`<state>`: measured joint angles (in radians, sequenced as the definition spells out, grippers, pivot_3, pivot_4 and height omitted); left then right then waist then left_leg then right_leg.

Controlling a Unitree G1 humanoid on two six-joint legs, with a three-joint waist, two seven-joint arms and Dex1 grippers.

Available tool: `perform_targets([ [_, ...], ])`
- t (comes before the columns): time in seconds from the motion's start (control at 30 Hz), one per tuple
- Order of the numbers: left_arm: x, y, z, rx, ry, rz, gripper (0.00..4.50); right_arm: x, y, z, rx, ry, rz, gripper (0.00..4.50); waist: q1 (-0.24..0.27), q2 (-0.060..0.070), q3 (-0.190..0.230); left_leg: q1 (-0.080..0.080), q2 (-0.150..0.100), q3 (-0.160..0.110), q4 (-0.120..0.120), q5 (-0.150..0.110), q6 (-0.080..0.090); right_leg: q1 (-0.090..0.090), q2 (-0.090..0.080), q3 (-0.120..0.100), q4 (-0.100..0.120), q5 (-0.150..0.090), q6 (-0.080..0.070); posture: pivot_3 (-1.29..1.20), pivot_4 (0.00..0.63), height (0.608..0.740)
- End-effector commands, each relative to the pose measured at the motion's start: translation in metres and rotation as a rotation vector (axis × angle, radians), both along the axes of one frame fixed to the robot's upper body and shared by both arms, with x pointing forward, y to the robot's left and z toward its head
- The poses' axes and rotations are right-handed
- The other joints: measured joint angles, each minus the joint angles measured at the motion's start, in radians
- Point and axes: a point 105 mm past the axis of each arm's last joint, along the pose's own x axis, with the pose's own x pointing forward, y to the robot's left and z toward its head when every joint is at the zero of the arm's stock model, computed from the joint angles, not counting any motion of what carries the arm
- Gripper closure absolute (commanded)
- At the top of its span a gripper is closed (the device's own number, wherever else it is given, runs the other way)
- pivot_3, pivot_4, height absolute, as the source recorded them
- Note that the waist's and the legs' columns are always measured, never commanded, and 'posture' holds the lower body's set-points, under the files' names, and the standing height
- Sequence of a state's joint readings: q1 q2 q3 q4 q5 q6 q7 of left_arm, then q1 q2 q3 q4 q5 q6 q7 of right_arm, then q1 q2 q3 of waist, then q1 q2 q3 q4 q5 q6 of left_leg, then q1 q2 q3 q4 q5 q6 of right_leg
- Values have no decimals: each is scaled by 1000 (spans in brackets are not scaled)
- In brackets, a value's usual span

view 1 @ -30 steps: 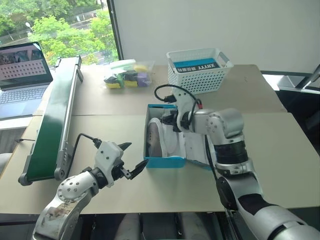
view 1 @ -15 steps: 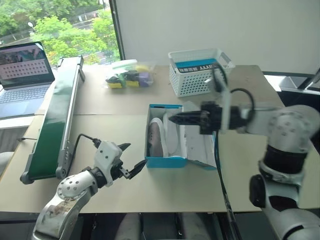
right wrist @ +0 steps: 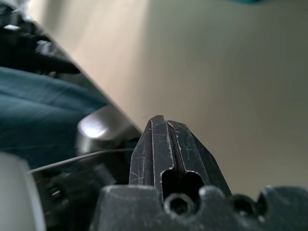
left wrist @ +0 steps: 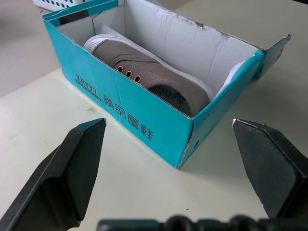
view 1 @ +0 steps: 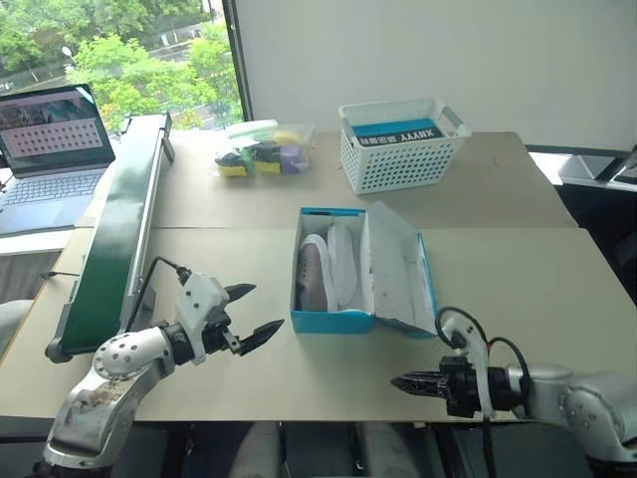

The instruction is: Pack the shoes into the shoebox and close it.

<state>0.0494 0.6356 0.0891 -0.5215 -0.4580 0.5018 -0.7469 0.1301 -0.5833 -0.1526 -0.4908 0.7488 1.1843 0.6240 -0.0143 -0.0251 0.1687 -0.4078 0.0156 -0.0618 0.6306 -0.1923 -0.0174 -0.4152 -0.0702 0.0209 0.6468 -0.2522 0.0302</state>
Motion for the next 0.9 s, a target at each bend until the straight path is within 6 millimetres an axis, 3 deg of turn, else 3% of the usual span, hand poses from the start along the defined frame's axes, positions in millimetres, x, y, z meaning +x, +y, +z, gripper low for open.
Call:
perform_targets([
  [0.03, 3, -5, 8, -1, -34, -41, 0, 26, -28, -23, -21, -33, -362, 4444, 0, 0, 0, 1, 0, 0, 0, 0, 0, 1, 0, 0, -1, 0, 0, 0, 150, 739],
  [0.3, 6, -9, 8, -6, -33, -64, 0, 36, -26, -40, 191, 67, -653, 4444, -5, -6, -3, 8, 1, 4, -2, 0, 0, 7, 1, 5, -2, 1, 1, 0, 150, 739],
  [0.5, 8, -11, 9, 0, -34, -74, 0, 61, -26, -48, 441, 189, -889, 4444, -18, -20, -9, 16, 4, 7, -3, 0, 0, 14, 4, 10, -5, -2, -6, 0, 150, 739],
  [0.63, 8, -13, 9, 3, -38, -77, 0, 69, -27, -53, 639, 287, -1011, 4444, -33, -22, -10, 19, 15, 8, -3, -1, -1, 22, 13, 15, -17, 1, -9, 0, 150, 739],
  [0.73, 7, -12, 9, 7, -41, -74, 0, 76, -30, -48, 779, 299, -1067, 4444, -39, -22, -10, 21, 18, 11, -4, -2, -3, 23, 16, 17, -20, 3, -12, 0, 150, 739],
  [0.9, 6, -12, 9, 5, -42, -67, 0, 87, -27, -14, 986, 202, -1032, 4444, -55, -20, -9, 22, 21, 14, -5, -3, -3, 21, 18, 22, -19, 3, -13, 0, 150, 739],
])
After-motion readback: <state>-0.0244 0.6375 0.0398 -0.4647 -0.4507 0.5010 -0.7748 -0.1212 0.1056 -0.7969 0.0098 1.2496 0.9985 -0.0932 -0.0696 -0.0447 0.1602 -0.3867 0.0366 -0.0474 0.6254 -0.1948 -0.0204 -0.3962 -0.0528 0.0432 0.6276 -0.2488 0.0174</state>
